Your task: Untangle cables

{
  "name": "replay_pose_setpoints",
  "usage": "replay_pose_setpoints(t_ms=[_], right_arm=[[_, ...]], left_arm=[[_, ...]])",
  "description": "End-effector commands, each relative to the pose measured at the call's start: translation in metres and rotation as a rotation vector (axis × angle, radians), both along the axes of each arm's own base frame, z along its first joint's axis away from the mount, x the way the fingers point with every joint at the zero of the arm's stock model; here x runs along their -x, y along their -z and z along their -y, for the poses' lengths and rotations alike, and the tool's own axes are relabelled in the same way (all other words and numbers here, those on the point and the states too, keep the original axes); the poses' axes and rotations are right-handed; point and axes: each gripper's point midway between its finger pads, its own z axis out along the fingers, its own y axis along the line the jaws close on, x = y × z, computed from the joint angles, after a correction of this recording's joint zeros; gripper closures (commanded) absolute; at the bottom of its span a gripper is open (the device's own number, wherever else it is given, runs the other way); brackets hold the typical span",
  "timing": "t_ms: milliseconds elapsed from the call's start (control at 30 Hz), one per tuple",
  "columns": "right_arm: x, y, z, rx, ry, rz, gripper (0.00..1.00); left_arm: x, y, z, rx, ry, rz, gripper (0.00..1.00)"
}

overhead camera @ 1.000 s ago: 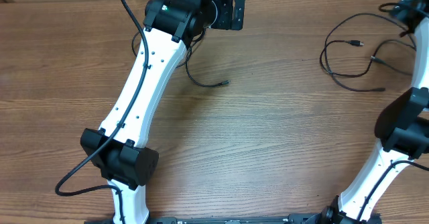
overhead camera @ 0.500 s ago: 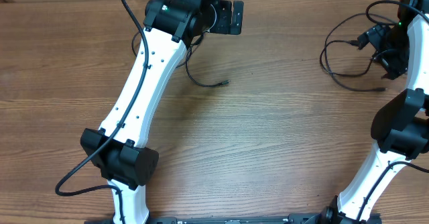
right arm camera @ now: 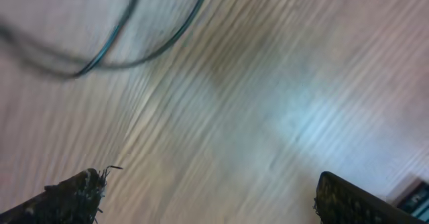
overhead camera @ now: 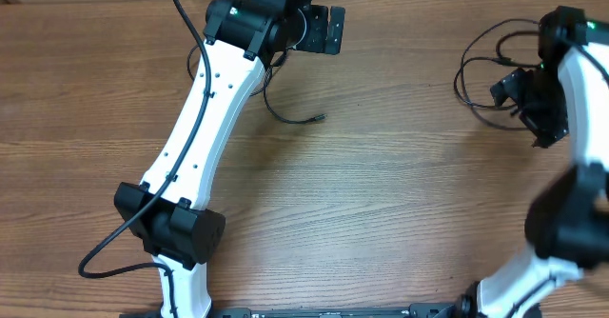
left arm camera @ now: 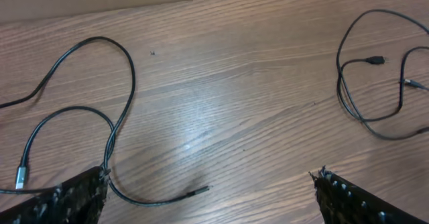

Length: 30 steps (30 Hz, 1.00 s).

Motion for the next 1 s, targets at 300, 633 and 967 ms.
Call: replay_pose_setpoints(t_ms=[300,633,967], right_arm=[[0.007,0.081,-0.027,-0.305,0.301,0.346,0.00],[-0.070,0.057,-0.023,-0.430,0.373,0.688,0.00],[-0.079,0.111,-0.014,-0.402,0.403,0.613,0.00]], left_arm=[[0.002,0.007,0.002,-0.010,0.032,-0.018,0.00],[-0.002,0.003,0.004,-0.001,0.031,0.003,0.00],[-0.002,0.003,0.004,-0.002,0.031,0.003,0.00]])
